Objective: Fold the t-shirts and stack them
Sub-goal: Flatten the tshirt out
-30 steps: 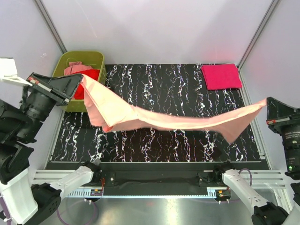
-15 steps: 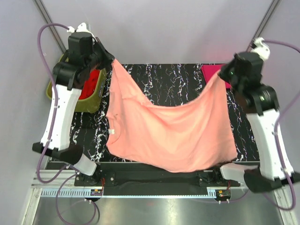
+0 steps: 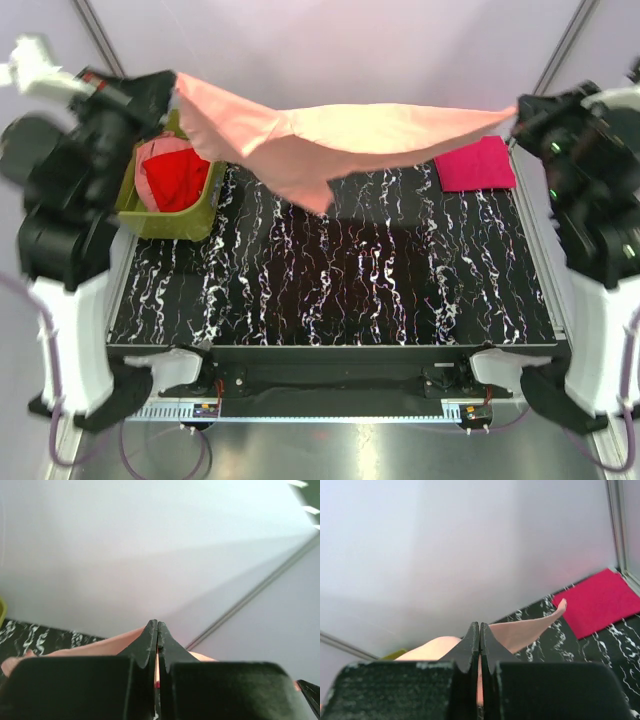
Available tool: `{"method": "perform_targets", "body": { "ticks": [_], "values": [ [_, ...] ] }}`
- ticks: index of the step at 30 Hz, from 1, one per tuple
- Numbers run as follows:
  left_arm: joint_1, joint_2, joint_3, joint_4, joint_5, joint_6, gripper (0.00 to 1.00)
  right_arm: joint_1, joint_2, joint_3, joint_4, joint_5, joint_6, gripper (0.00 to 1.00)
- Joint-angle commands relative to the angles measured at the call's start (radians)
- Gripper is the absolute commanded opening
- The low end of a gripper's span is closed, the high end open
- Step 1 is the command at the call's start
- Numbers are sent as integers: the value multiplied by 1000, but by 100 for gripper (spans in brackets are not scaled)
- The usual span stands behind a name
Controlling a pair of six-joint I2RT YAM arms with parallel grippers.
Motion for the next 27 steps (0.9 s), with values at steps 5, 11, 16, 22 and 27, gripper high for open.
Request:
{"method": "perform_targets", "body": {
  "ticks": [5, 11, 16, 22, 27],
  "values": [
    [1, -325, -172, 204, 119, -9, 0, -7, -296, -48, -110, -88, 33, 0],
    [1, -370, -25, 94, 148, 20, 0, -6, -423, 28, -213, -27, 30, 0],
    [1, -358, 33, 103, 219, -9, 0, -6, -416, 91, -245, 3, 32, 0],
    [1, -223, 64, 97, 146, 115, 0, -1, -321, -13, -136, 112, -54, 0],
    [1, -85, -63, 152, 116, 169, 0, -3, -207, -224, 92, 194, -173, 0]
  ]
}}
